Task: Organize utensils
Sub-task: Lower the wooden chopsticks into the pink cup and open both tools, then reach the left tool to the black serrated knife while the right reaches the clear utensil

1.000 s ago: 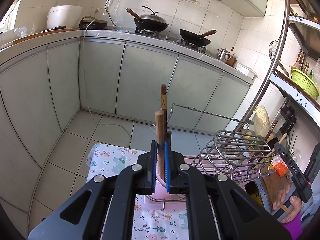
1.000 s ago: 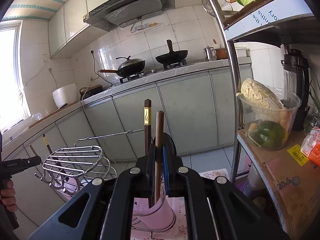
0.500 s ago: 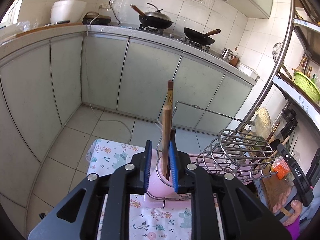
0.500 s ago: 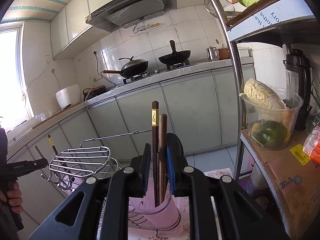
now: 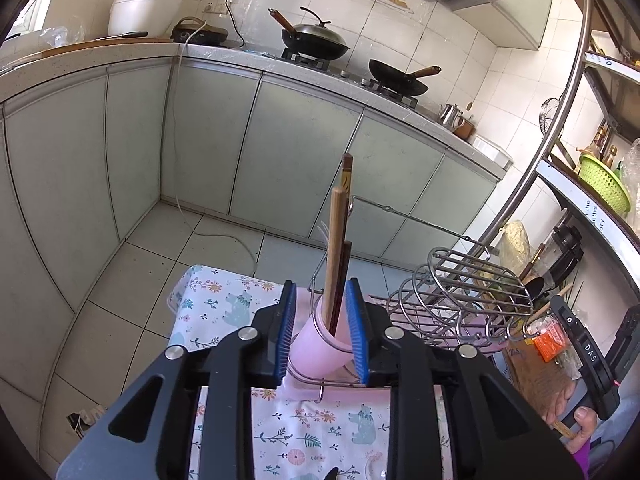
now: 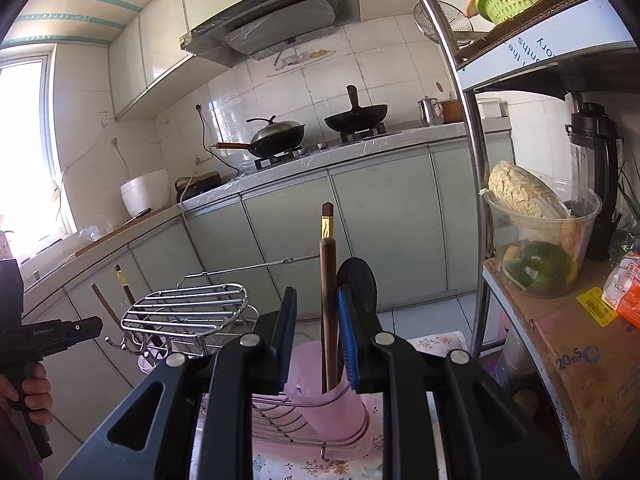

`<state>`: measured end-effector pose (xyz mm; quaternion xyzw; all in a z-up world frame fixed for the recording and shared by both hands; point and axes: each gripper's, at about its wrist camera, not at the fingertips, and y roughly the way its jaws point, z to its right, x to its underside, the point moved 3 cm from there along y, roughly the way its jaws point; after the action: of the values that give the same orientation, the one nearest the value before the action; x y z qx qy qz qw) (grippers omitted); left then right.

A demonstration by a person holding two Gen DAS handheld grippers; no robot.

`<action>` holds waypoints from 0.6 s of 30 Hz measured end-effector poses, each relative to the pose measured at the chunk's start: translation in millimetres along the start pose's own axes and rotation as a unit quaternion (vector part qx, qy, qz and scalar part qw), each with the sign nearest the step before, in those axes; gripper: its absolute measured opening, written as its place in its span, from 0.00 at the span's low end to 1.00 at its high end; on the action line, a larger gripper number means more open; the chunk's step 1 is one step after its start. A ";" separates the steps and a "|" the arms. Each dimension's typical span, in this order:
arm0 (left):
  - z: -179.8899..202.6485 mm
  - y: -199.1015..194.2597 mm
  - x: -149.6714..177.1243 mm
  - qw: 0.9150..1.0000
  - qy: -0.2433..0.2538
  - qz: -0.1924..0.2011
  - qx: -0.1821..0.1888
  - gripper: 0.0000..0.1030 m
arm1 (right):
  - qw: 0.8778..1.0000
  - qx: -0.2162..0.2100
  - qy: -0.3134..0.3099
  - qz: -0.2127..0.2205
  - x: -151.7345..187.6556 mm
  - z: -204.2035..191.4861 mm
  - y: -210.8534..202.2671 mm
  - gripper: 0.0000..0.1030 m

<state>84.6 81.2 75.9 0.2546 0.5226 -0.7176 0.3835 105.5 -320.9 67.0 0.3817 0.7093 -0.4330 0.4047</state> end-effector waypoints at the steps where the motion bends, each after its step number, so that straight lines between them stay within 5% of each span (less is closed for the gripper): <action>1: 0.1 -1.6 1.5 1.000 0.000 0.000 0.001 0.25 | 1.000 -0.001 0.001 -0.002 1.0 -0.1 -2.0 0.19; 8: -1.4 -2.7 24.7 1.000 0.008 -0.026 0.005 0.25 | 0.998 -0.006 0.022 -0.051 28.8 3.3 -11.4 0.19; 18: 9.5 15.9 87.8 0.991 0.046 -0.124 0.021 0.25 | 0.980 -0.044 0.037 -0.192 93.4 -0.6 4.5 0.19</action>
<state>47.4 44.7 2.9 0.2290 0.5522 -0.7577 0.2616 73.8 -301.0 -18.6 0.2361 0.8019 -0.4569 0.3041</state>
